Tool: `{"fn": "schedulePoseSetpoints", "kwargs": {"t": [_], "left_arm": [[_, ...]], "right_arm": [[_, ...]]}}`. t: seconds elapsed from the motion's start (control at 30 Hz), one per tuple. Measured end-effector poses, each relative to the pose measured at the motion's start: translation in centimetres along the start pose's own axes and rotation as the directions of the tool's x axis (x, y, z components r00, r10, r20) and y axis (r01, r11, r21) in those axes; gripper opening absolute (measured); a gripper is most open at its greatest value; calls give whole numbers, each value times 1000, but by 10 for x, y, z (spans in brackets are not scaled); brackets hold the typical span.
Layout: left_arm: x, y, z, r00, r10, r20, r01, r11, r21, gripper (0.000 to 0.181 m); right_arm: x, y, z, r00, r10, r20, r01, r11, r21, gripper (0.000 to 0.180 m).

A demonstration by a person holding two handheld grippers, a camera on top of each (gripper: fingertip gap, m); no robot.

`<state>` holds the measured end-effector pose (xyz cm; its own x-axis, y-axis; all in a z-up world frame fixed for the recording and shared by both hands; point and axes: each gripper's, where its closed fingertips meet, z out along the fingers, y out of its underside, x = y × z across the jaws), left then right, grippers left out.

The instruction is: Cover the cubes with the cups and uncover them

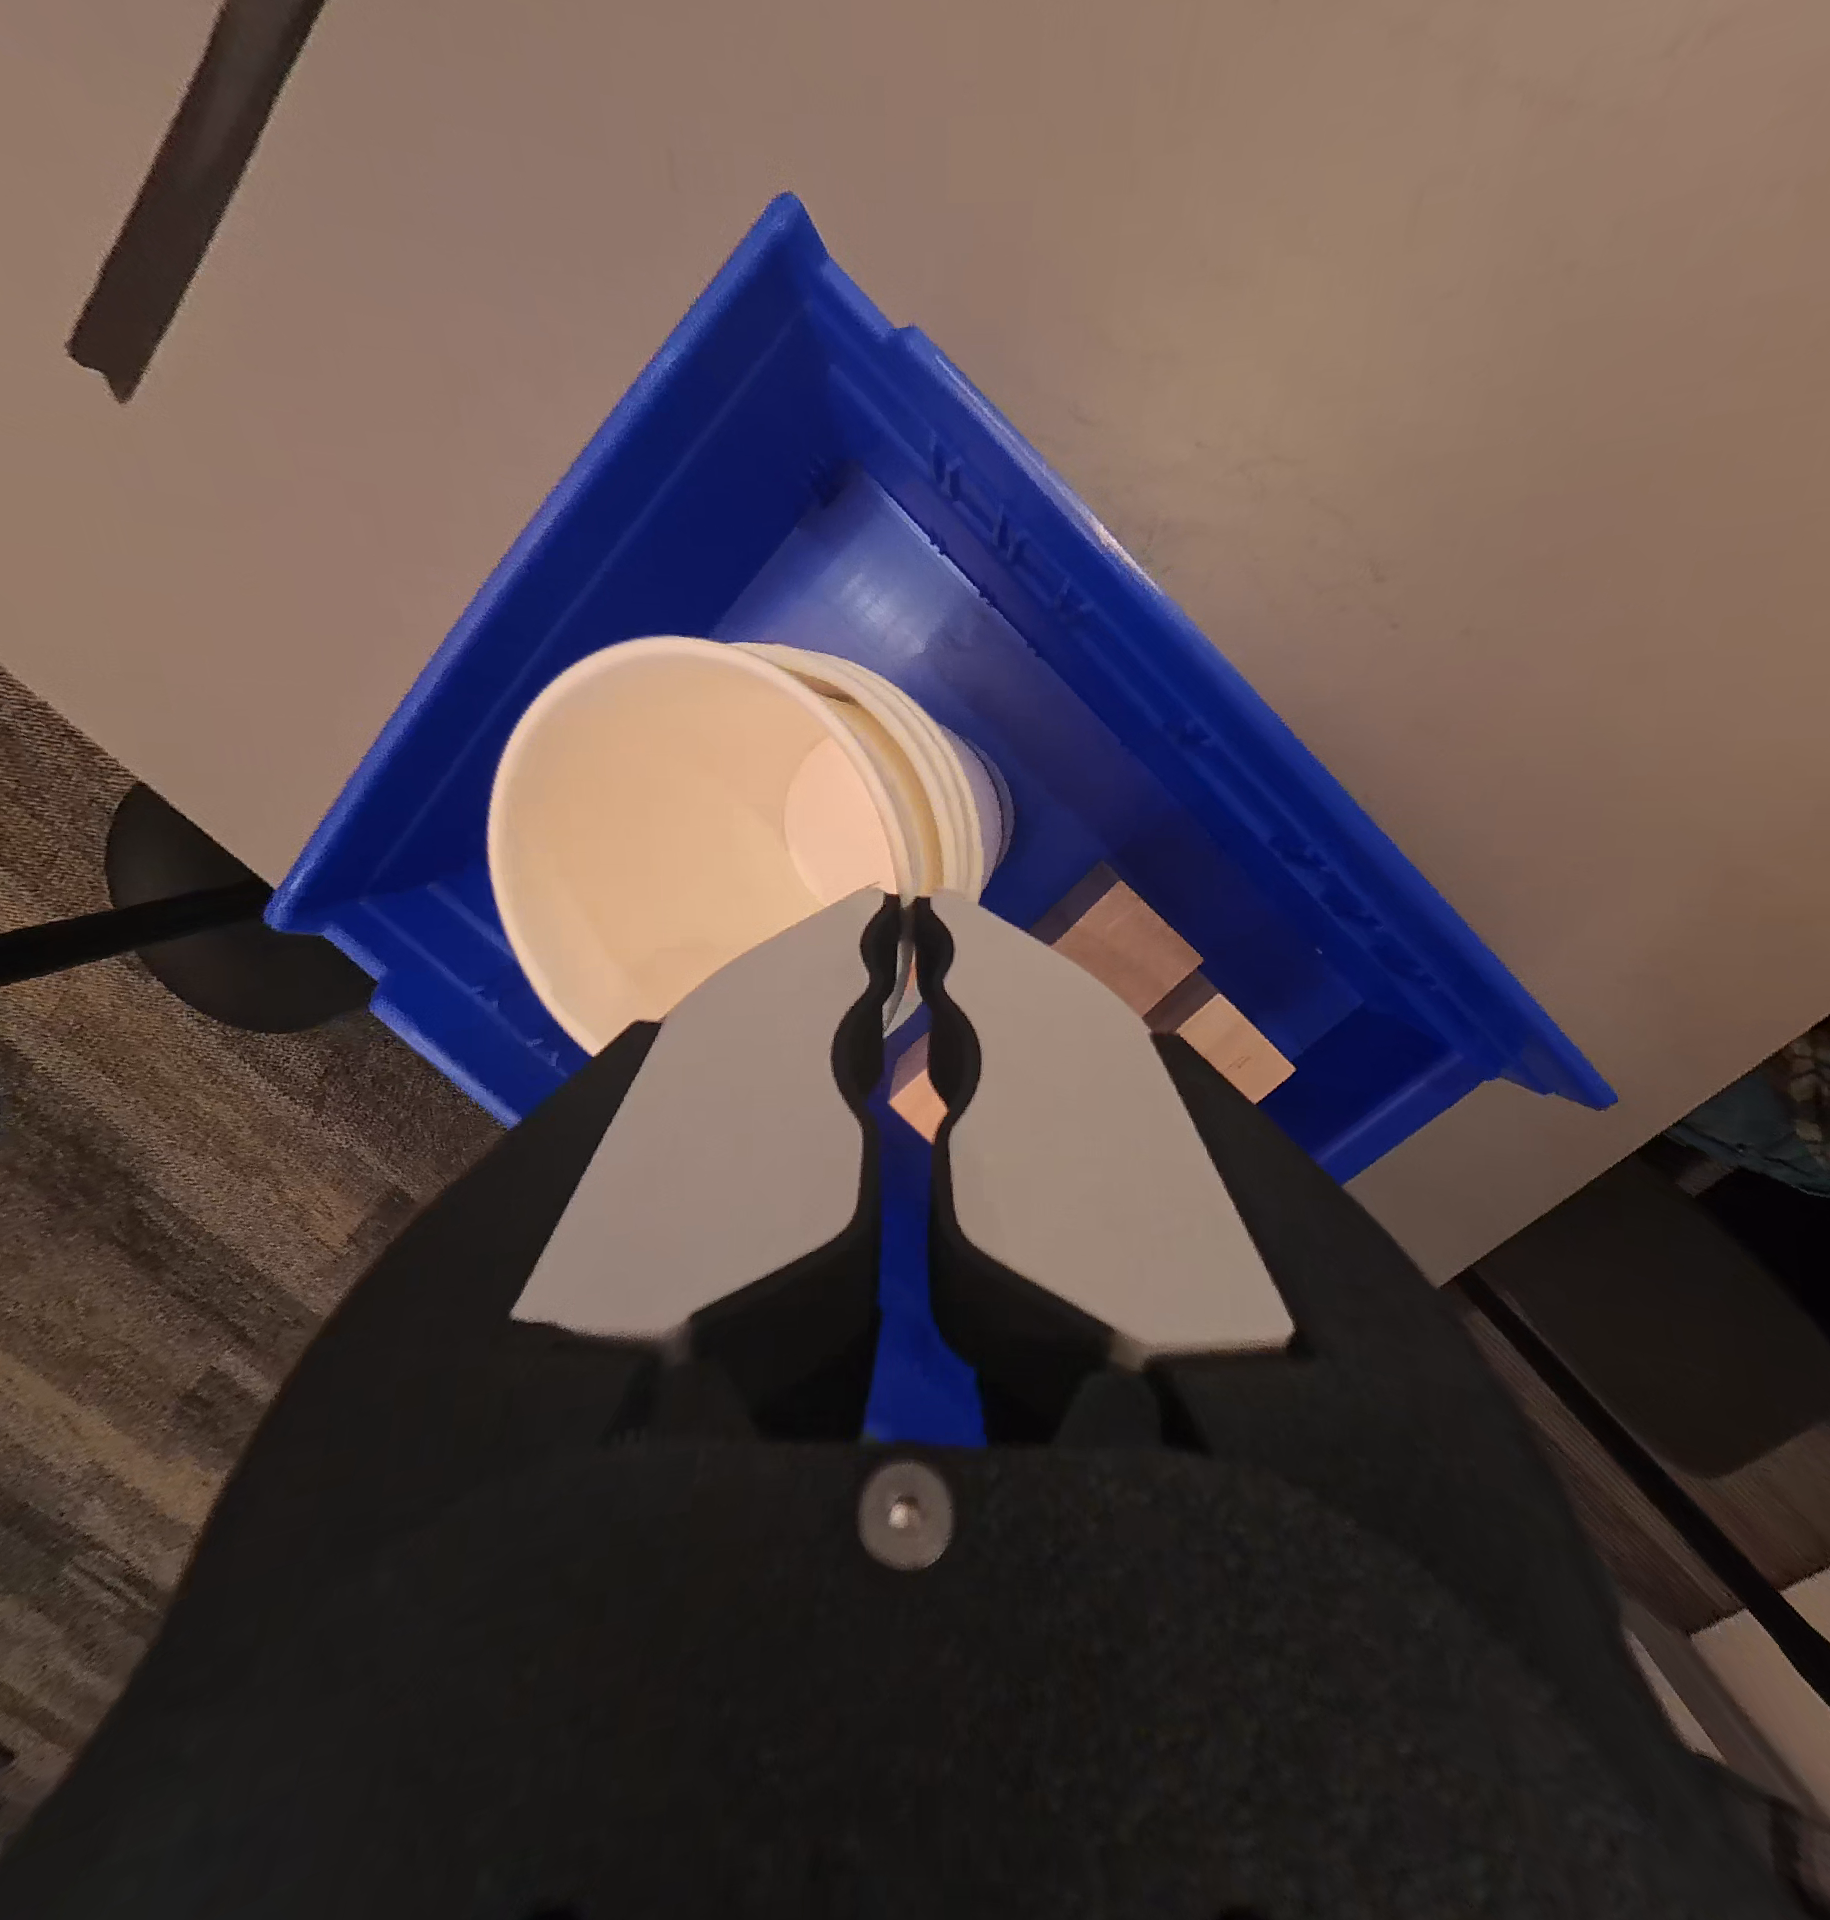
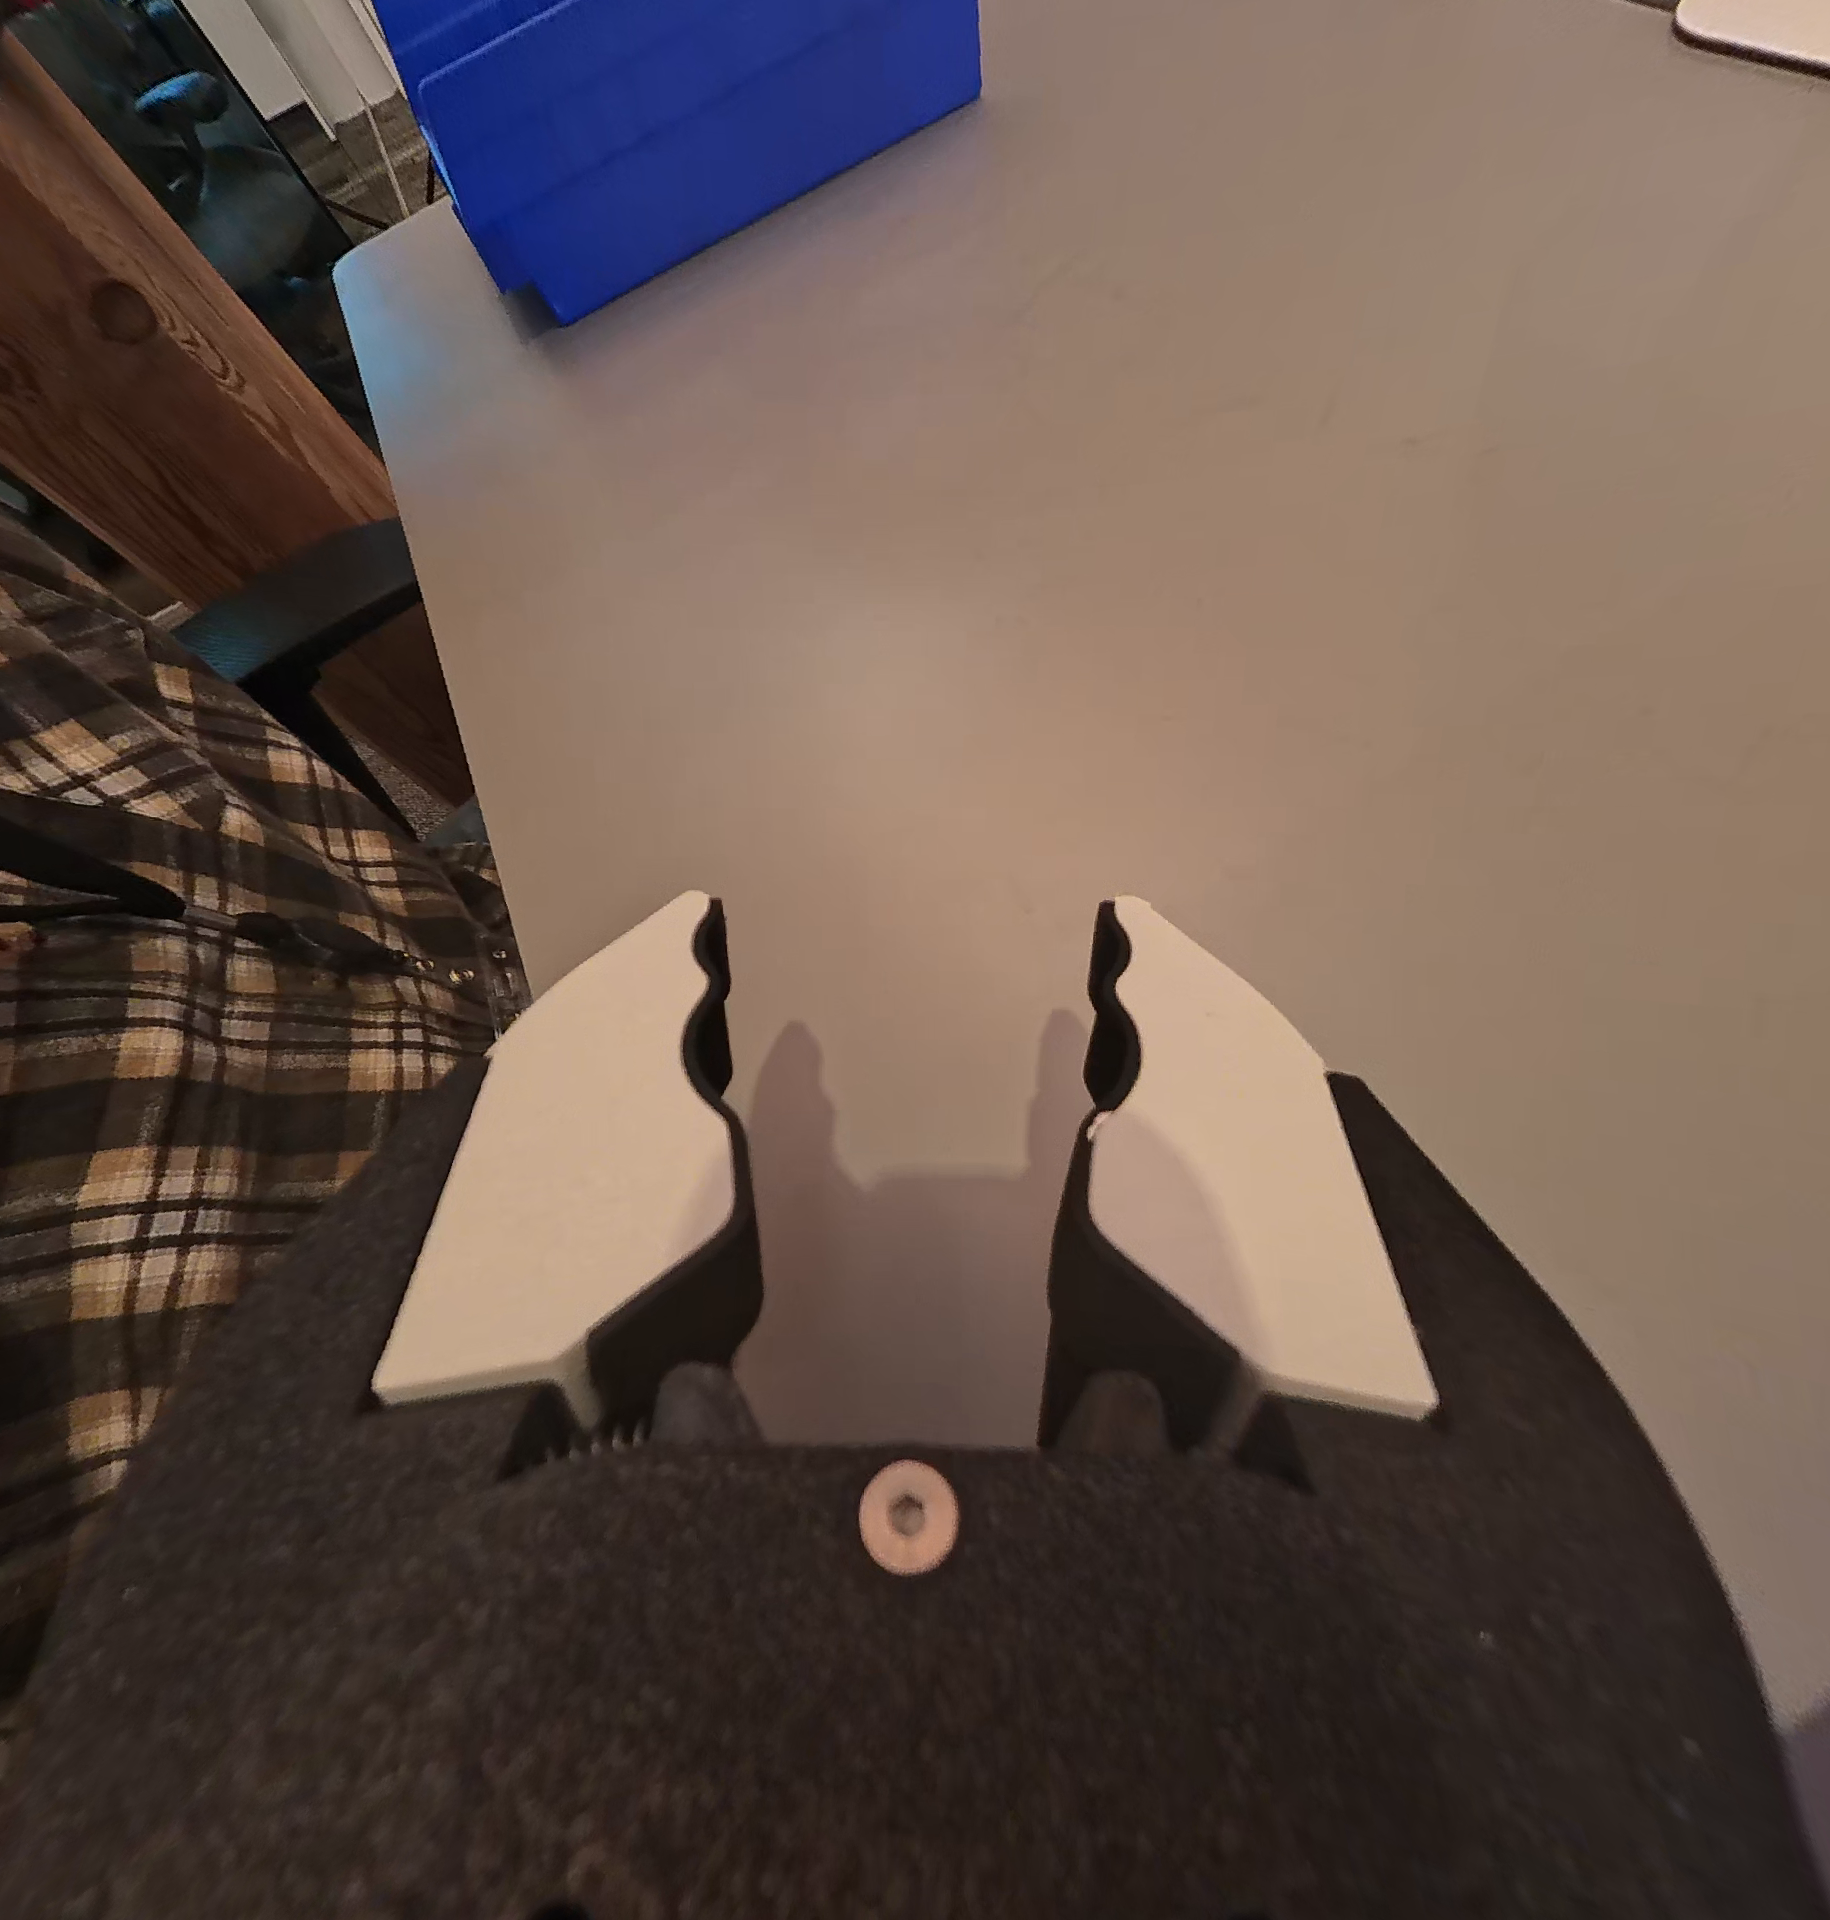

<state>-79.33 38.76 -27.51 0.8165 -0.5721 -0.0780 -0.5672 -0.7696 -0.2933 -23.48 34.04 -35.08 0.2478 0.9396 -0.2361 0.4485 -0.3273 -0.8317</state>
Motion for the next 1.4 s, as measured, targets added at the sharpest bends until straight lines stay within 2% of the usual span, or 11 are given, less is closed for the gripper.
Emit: {"fn": "schedulePoseSetpoints", "kwargs": {"t": [0.6,1.4], "left_arm": [[-2,-11,-21,996,31,85,-30,999,-14,2],[-6,-29,-81,971,28,239,-28,1000,-3,2]], "right_arm": [[-2,6,-3,1000,10,8,-10,1000,13,65],[-5,11,-12,1000,16,3,-16,998,54,64]]}}
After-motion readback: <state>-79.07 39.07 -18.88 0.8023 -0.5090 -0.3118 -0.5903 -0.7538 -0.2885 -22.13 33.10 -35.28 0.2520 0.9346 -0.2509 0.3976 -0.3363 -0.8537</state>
